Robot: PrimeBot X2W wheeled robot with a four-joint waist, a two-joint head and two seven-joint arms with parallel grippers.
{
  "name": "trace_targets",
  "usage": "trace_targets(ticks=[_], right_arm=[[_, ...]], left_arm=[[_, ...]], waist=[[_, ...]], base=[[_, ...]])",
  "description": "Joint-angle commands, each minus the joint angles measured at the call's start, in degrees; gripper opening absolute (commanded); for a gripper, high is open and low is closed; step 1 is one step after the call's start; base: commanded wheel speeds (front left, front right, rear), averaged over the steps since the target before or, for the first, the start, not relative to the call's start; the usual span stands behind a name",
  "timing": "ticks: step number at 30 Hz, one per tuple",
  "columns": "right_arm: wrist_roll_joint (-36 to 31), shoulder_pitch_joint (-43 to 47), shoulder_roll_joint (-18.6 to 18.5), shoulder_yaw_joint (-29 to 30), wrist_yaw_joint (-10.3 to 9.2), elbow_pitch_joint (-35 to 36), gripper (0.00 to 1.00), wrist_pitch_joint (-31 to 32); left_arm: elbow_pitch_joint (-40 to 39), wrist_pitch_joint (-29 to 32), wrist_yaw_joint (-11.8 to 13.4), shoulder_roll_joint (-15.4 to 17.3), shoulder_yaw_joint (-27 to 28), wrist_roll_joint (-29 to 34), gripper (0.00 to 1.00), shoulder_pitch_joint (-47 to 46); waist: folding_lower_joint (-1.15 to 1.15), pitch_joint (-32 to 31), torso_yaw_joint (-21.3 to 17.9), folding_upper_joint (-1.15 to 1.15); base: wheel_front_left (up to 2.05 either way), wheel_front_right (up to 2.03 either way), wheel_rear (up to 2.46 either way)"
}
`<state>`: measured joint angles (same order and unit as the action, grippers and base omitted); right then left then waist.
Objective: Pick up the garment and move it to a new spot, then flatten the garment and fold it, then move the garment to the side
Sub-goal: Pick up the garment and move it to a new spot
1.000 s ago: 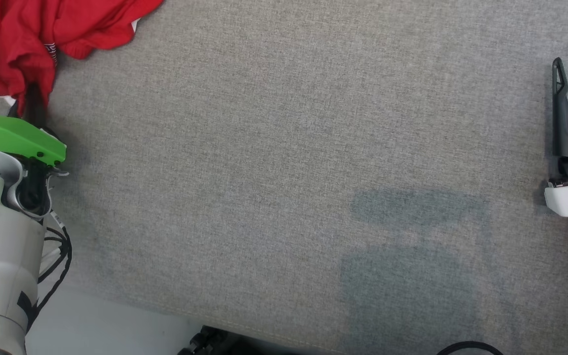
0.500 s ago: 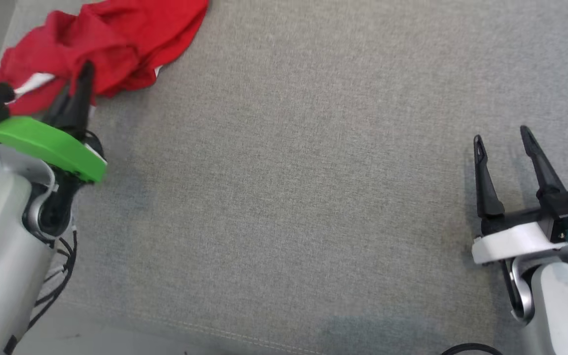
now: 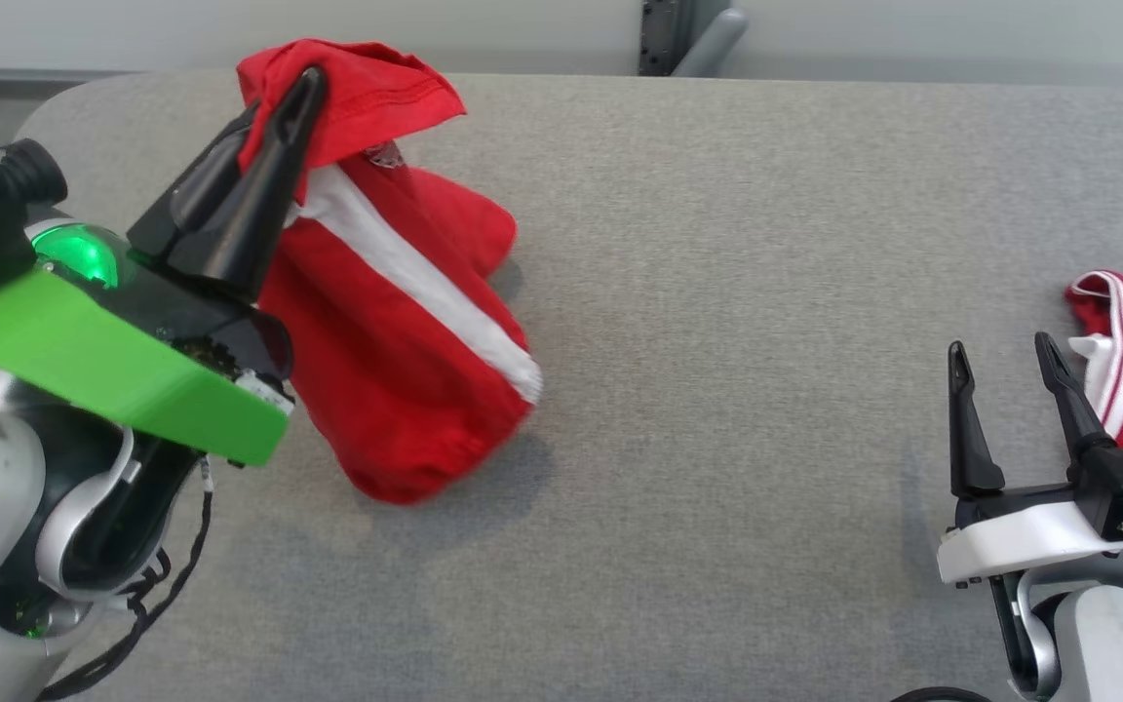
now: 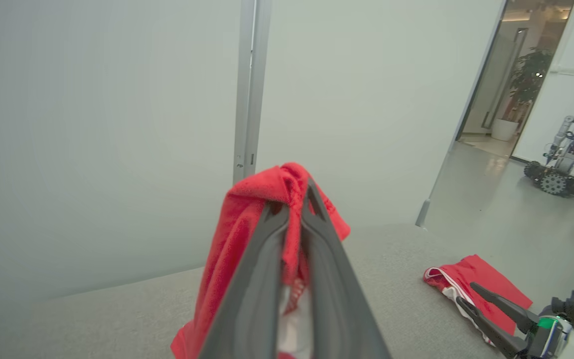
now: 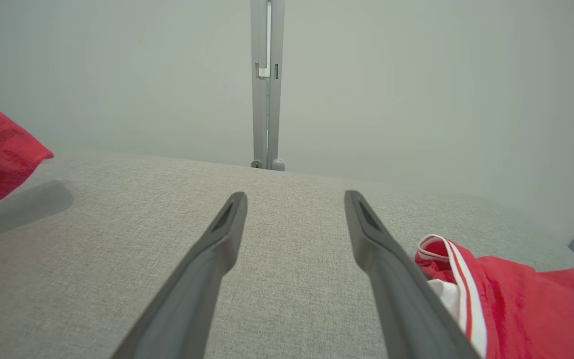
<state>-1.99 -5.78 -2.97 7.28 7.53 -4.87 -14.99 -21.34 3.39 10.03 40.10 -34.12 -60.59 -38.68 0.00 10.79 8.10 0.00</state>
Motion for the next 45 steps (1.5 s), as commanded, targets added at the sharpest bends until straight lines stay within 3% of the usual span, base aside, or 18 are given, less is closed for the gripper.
trace_targets(ticks=[1, 9, 16, 23, 30, 32, 33, 34, 35, 40, 45], right_arm=[[0.5, 0.9, 0.0, 0.2, -0.09, 0.1, 1.0, -0.3], [2.0, 0.3, 0.1, 1.1, -0.09, 0.0, 1.0, -0.3], [3.0, -2.0, 0.0, 0.1, -0.09, -0.2, 1.0, -0.3], [3.5, -3.3, 0.0, -1.1, -0.09, -1.2, 1.0, -0.3], [4.2, -4.8, 0.0, -4.8, -0.09, -3.0, 1.0, -0.3], [4.3, -4.8, 0.0, -5.3, -0.09, -3.3, 1.0, -0.3], [4.2, -4.7, 0.0, -5.4, -0.09, -3.4, 1.0, -0.3], [4.1, -4.6, 0.0, -5.4, -0.09, -3.4, 1.0, -0.3], [3.9, -4.4, 0.0, -5.2, -0.09, -3.3, 1.0, -0.3], [2.4, -2.7, 0.0, -4.1, -0.09, -3.0, 1.0, -0.3], [0.5, 0.2, 0.0, -2.2, -0.09, -1.5, 1.0, -0.3]], left_arm=[[-0.7, 0.4, 0.3, 0.0, 0.0, -0.4, 0.0, 1.0], [-8.5, 4.0, 3.1, -0.5, -0.1, -2.8, 0.0, -0.6], [-3.3, 4.9, 0.9, -5.3, -4.5, -4.2, 0.0, -1.0], [18.6, 2.4, -5.4, -12.7, -10.9, -3.3, 0.0, 0.3], [45.9, -4.3, -14.7, -22.1, -15.3, -1.1, 0.0, -1.8], [50.8, -5.5, -15.3, -24.0, -16.3, -0.1, 0.0, -2.6], [53.1, -6.2, -15.5, -24.6, -16.8, 0.8, 0.13, -3.2], [55.1, -6.8, -15.5, -25.1, -17.3, 1.8, 0.69, -3.7], [56.8, -7.2, -15.1, -25.5, -17.7, 2.6, 1.0, -4.1], [60.3, -8.5, -13.2, -26.5, -19.0, 5.0, 1.0, -4.8], [55.0, -11.6, -9.9, -23.9, -19.4, 6.5, 1.0, -0.6]], waist=[[0.0, -3.1, -4.9, 0.0], [0.0, -1.5, -8.1, 0.0], [0.0, 1.0, -9.9, 0.0], [0.0, 2.3, -10.9, 0.0], [0.0, 2.1, -13.9, 0.0], [0.0, 1.8, -14.5, 0.0], [0.0, 1.6, -14.7, 0.0], [0.0, 1.4, -14.9, 0.0], [0.0, 1.2, -14.9, 0.0], [0.0, -0.8, -14.5, 0.0], [0.0, -4.5, -13.1, 0.0]], base=[[0.0, 0.0, 0.0], [0.0, 0.0, 0.0], [0.0, 0.0, 0.0], [0.0, 0.0, 0.0], [0.0, 0.0, 0.0], [0.0, 0.0, 0.0], [0.0, 0.0, 0.0], [0.0, 0.0, 0.0], [0.0, 0.0, 0.0], [0.0, 0.0, 0.0], [0.0, 0.0, 0.0]])
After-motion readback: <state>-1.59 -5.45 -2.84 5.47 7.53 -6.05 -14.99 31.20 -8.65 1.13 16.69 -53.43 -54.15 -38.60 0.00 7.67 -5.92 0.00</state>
